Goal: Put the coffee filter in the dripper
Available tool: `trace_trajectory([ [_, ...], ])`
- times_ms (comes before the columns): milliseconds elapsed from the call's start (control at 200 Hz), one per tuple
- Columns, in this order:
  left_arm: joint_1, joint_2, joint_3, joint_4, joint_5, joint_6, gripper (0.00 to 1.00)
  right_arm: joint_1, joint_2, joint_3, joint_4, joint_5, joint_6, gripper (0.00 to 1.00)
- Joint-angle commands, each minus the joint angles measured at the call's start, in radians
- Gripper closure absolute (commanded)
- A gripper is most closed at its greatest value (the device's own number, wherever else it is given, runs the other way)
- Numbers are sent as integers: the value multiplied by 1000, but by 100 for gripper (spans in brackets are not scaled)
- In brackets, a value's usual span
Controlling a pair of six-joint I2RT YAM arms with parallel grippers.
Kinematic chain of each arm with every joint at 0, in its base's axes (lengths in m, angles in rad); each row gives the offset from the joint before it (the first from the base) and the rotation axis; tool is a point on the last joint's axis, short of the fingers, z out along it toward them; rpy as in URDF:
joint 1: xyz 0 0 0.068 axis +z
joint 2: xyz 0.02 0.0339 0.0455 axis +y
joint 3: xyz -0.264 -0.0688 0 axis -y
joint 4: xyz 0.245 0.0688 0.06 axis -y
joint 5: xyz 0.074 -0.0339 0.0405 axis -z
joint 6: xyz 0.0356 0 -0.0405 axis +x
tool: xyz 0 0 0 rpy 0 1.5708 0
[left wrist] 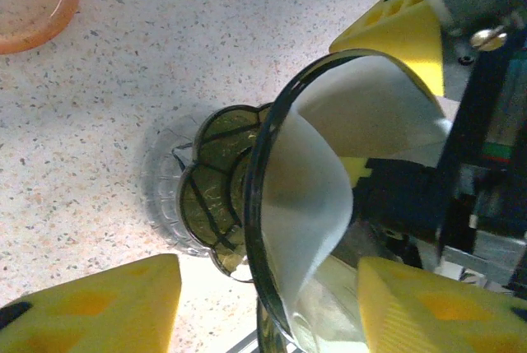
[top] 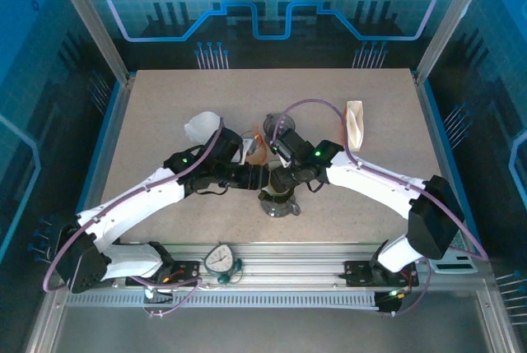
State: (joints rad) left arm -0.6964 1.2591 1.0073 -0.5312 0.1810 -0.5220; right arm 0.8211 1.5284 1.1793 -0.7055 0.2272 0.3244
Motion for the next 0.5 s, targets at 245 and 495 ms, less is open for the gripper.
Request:
trace_trajectory([
  [245,10,20,30,-30,-3,-3,49,-12,-128,-40,41,51,38,21],
  [495,13,17,15,-15,2,-18,48,-40,-260,-88,22,60,66,21],
])
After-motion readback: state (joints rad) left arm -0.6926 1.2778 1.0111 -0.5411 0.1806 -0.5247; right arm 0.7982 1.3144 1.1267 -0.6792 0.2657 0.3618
